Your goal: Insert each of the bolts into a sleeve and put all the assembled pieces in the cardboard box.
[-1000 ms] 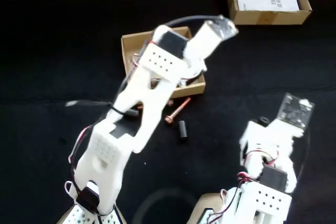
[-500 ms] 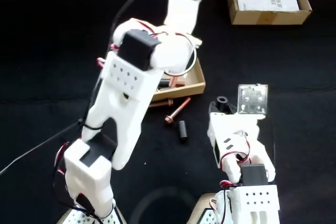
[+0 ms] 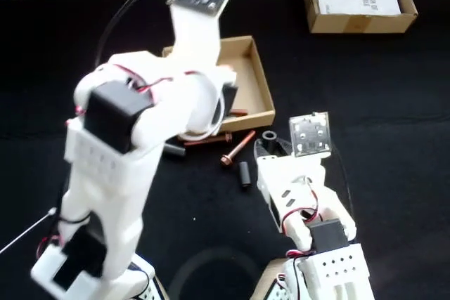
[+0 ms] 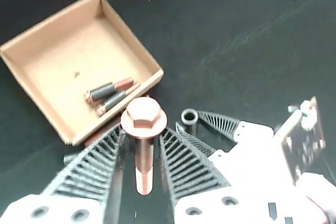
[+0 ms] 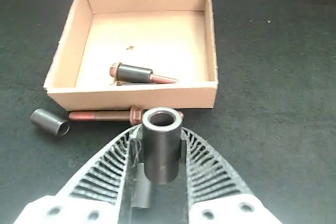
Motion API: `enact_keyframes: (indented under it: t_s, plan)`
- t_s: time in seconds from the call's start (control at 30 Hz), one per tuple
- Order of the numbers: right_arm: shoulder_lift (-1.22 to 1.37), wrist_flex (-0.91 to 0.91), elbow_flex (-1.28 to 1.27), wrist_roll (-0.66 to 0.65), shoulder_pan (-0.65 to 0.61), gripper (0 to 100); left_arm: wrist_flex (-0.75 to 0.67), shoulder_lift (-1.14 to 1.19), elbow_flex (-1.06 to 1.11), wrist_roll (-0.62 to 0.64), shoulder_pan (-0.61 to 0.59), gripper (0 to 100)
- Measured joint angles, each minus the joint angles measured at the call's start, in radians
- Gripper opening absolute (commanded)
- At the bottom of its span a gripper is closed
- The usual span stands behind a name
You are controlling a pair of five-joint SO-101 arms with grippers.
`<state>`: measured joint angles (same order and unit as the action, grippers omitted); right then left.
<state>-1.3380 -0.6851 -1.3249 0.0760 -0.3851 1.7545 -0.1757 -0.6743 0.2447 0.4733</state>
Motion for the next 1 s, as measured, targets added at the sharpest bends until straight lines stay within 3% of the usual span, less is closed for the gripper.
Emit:
enact_keyframes:
  t_s: [0.17, 0.57, 0.77, 1.0]
  plan:
    - [0.0, 0.003, 0.0, 0.0, -0.066, 0.7, -0.069, -0.017, 0.144, 0.003, 0.0, 1]
    - [0.0, 0.005, 0.0, 0.0, -0.091, 0.7, -0.626, -0.015, 0.612, 0.003, 0.002, 1]
    - [0.0, 0.005, 0.0, 0.0, -0.091, 0.7, -0.689, -0.015, 0.712, 0.009, 0.058, 1]
    - [0.0, 0.044, 0.0, 0.0, -0.089, 0.7, -0.692, -0.015, 0.715, 0.124, 0.072, 1]
